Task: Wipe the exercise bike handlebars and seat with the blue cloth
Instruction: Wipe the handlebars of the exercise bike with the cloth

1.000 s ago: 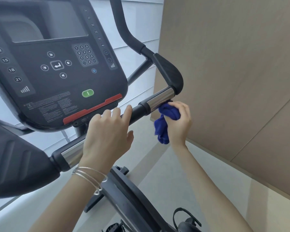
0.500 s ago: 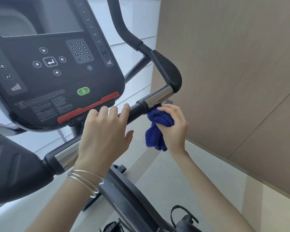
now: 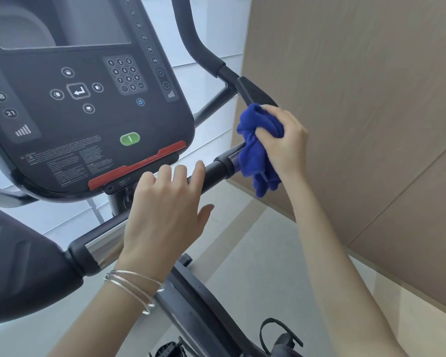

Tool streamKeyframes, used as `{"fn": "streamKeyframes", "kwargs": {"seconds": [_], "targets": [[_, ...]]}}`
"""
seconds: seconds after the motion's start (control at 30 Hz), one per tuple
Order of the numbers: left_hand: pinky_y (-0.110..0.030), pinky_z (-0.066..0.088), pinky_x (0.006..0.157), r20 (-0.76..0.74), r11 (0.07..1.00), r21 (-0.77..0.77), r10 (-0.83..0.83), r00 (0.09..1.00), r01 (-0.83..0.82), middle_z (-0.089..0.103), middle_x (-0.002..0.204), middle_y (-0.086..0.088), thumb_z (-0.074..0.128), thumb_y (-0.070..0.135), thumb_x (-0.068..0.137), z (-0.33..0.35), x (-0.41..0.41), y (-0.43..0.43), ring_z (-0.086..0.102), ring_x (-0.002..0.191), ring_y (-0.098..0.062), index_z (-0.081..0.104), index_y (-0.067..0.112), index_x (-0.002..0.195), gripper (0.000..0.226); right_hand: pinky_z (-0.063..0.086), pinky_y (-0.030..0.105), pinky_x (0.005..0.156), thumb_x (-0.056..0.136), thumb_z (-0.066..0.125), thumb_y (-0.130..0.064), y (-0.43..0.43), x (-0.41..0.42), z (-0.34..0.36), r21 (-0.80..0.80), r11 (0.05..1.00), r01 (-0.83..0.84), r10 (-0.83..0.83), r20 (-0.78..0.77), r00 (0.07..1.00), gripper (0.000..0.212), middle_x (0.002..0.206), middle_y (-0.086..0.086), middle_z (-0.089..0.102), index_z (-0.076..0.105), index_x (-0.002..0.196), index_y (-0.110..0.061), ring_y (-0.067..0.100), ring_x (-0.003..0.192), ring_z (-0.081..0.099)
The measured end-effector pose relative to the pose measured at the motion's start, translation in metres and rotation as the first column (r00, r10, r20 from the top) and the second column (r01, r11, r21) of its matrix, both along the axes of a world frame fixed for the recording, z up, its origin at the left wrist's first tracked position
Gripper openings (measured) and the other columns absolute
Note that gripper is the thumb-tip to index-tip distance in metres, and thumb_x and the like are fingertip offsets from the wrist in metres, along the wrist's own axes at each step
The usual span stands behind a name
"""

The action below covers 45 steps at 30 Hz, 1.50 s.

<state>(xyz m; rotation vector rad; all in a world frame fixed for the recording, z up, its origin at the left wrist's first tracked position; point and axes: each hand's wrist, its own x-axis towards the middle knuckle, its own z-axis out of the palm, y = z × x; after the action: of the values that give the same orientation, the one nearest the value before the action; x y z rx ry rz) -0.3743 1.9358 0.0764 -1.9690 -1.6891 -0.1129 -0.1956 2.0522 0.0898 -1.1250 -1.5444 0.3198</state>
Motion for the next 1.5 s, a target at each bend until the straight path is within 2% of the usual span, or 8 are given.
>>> {"fn": "streamKeyframes", "kwargs": {"seconds": [0.13,0.3,0.5,0.63,0.87,1.07,1.23,1.5], "targets": [[-0.032,0.024,0.058,-0.010,1.000,-0.006,-0.007,1.000,0.007,0.053,0.077,-0.001,0.036,0.058,0.084,0.001,-0.001,-0.002,0.028,0.068,-0.022,0.044,0.015,0.133,0.066,0.050,0.027,0.090,0.078,0.062,-0.020,-0.017,-0.007,-0.011,0.168,0.964,-0.205,0.124,0.399,0.909,0.028,0.109,-0.003,0.065,0.068,0.105,-0.019,0.013,0.097,0.061],[-0.032,0.027,0.061,0.036,1.000,0.004,-0.007,0.999,0.007,0.044,0.082,-0.002,0.033,0.059,0.088,-0.002,-0.001,-0.001,0.030,0.072,-0.022,0.030,0.015,0.139,0.067,0.048,0.035,0.093,0.074,0.061,-0.006,0.004,0.024,0.015,-0.077,0.994,-0.076,0.095,0.280,0.955,0.033,0.109,-0.008,0.065,0.069,0.101,-0.022,0.010,0.100,0.060],[-0.032,0.026,0.060,0.006,1.000,-0.022,0.006,1.000,-0.006,0.055,0.082,0.000,0.040,0.058,0.085,0.002,0.000,-0.003,0.040,0.070,-0.021,0.039,0.016,0.137,0.067,0.050,0.041,0.083,0.077,0.063,-0.020,-0.012,-0.008,0.013,0.050,0.976,-0.212,0.143,0.590,0.795,0.020,0.097,-0.010,0.067,0.070,0.095,-0.026,0.016,0.087,0.061],[-0.032,0.026,0.061,0.014,1.000,-0.014,0.001,1.000,-0.001,0.054,0.087,-0.001,0.034,0.058,0.087,0.000,-0.001,-0.002,0.031,0.072,-0.021,0.031,0.016,0.140,0.068,0.050,0.042,0.087,0.078,0.064,-0.022,0.003,0.001,0.030,-0.119,0.970,-0.211,0.241,0.509,0.826,0.020,0.098,-0.014,0.066,0.068,0.096,-0.030,0.010,0.091,0.061],[-0.032,0.028,0.061,0.039,1.000,0.009,0.005,0.999,-0.005,0.053,0.087,-0.002,0.036,0.058,0.087,-0.004,-0.002,0.001,0.030,0.072,-0.021,0.031,0.016,0.139,0.067,0.049,0.029,0.084,0.078,0.066,-0.013,-0.023,0.006,-0.035,0.288,0.955,-0.074,-0.026,0.327,0.945,0.021,0.108,0.002,0.065,0.072,0.098,-0.011,0.027,0.092,0.060],[-0.031,0.028,0.060,0.010,1.000,0.004,0.012,1.000,-0.012,0.055,0.088,-0.002,0.034,0.057,0.088,-0.003,-0.002,0.000,0.033,0.070,-0.022,0.031,0.016,0.139,0.065,0.048,0.029,0.089,0.078,0.064,0.003,0.000,0.023,-0.030,0.139,0.986,0.093,-0.104,0.075,0.992,0.027,0.109,0.000,0.062,0.072,0.098,-0.014,0.024,0.101,0.060],[-0.030,0.025,0.057,-0.002,0.999,0.002,0.033,0.999,-0.033,0.056,0.084,0.000,0.036,0.058,0.086,-0.002,-0.001,-0.001,0.032,0.067,-0.020,0.037,0.018,0.137,0.065,0.047,0.025,0.089,0.078,0.068,-0.015,-0.030,0.003,-0.059,0.321,0.947,-0.014,-0.064,0.229,0.971,0.024,0.110,0.004,0.063,0.072,0.101,-0.010,0.026,0.098,0.058],[-0.032,0.027,0.059,0.073,1.000,0.002,0.011,0.997,-0.012,0.056,0.092,-0.002,0.040,0.055,0.088,-0.003,-0.001,-0.001,0.033,0.070,-0.022,0.030,0.016,0.138,0.065,0.045,0.016,0.086,0.078,0.068,-0.004,-0.037,0.011,-0.107,-0.020,1.000,-0.011,0.010,-0.031,0.999,0.027,0.104,-0.014,0.059,0.071,0.102,-0.014,0.018,0.102,0.060]]}}
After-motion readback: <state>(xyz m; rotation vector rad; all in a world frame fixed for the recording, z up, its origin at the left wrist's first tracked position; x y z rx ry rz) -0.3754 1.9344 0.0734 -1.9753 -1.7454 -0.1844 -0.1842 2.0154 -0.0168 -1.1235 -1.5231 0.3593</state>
